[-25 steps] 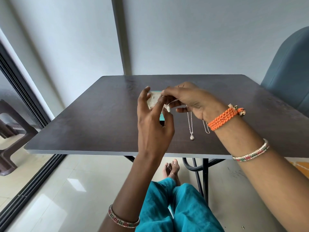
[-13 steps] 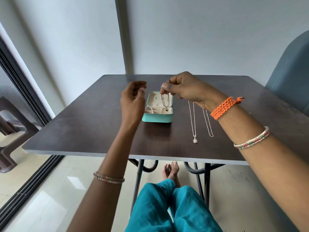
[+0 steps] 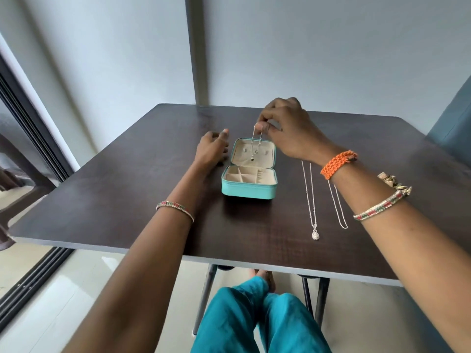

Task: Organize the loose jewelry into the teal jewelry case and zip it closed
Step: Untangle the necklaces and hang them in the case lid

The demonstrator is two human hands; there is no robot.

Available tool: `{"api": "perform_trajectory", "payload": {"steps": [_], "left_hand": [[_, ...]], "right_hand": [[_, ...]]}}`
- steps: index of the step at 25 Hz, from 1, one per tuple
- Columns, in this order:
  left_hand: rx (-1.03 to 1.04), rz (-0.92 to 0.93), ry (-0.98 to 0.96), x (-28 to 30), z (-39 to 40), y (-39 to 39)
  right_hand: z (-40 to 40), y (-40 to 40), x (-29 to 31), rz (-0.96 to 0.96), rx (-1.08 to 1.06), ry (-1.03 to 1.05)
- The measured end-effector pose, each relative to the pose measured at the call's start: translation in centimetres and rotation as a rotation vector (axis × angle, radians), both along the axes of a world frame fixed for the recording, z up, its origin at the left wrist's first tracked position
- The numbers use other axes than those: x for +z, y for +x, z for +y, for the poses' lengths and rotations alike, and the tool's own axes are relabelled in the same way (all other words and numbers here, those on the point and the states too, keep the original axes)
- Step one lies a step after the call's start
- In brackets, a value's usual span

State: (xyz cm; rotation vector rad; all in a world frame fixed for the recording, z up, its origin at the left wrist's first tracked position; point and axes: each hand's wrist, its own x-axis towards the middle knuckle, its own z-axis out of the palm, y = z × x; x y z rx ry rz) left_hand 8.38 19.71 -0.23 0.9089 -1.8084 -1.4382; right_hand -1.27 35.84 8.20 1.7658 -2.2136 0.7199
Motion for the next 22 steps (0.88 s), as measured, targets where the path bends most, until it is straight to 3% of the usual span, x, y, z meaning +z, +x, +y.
{"api": "perform_trajectory", "payload": {"steps": [10,16,20,22], "left_hand": [[-0.266,-0.202,-0.198,-1.2,-0.6,-2.1],[-0.315,-0.122,-0.003,-1.5,0.3,-2.4],[-0.375,-0.138,-0.048,-0.9,2.2,-2.7],[-0.405,-0.008,-0.034,-0.6,3.1,-2.8]], "right_hand": [[-2.5,-1.3,-3.8,-0.12,-0.082,-0.042],[-1.8,-1.7,-3.9,-0.159,-0.054,-0.106],[-1.8,-1.8,-4.3,-0.118,-0.062,-0.099],[-1.6,-1.7,-4.2,-0.076,-0.057,-0.147]]}}
